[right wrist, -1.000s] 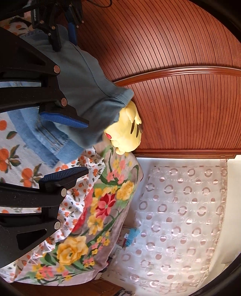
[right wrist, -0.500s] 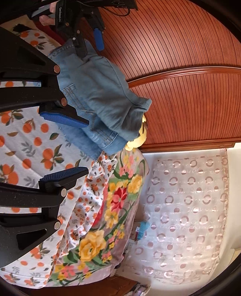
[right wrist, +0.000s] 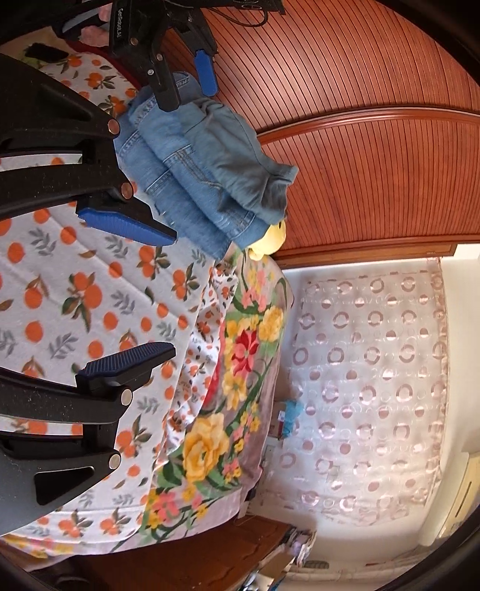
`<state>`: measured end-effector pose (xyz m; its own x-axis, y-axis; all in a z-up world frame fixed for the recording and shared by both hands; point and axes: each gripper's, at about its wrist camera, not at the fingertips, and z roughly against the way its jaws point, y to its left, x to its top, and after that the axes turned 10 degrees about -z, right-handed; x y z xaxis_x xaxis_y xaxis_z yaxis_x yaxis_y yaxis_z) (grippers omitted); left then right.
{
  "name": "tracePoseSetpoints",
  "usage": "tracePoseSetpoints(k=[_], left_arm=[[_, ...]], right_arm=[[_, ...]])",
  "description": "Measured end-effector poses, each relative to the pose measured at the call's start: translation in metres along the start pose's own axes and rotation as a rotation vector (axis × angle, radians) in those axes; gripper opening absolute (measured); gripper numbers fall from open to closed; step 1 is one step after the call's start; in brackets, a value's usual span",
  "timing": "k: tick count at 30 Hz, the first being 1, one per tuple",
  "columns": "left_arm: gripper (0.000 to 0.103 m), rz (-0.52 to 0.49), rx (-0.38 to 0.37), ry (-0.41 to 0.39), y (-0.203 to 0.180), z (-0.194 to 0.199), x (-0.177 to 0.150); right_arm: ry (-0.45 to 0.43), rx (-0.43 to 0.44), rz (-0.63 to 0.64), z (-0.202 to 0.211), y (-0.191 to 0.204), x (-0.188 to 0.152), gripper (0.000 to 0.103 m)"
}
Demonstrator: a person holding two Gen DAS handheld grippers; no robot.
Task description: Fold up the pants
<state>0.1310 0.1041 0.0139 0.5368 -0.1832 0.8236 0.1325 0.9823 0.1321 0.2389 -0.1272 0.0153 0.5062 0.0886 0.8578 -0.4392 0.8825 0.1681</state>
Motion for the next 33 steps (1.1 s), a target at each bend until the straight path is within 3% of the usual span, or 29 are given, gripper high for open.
tracePoseSetpoints(k=[16, 25, 33], left_arm=[[0.085, -0.084, -0.087, -0.06, -0.08, 0.031, 0.021], [0.085, -0.081, -0.069, -0.125, -0.104, 0.076, 0.025], [0.085, -0.05, -0.038, -0.128, -0.108, 0.107, 0.01]], right_arm=[[-0.139, -0.177, -0.102, 0.118, 0.019, -0.051, 0.061], [-0.177, -0.218, -0.125, 0.16, 0.046, -0.072, 0.061], [-0.204, -0.218, -0.14, 0.196, 0.069, -0.1, 0.061]])
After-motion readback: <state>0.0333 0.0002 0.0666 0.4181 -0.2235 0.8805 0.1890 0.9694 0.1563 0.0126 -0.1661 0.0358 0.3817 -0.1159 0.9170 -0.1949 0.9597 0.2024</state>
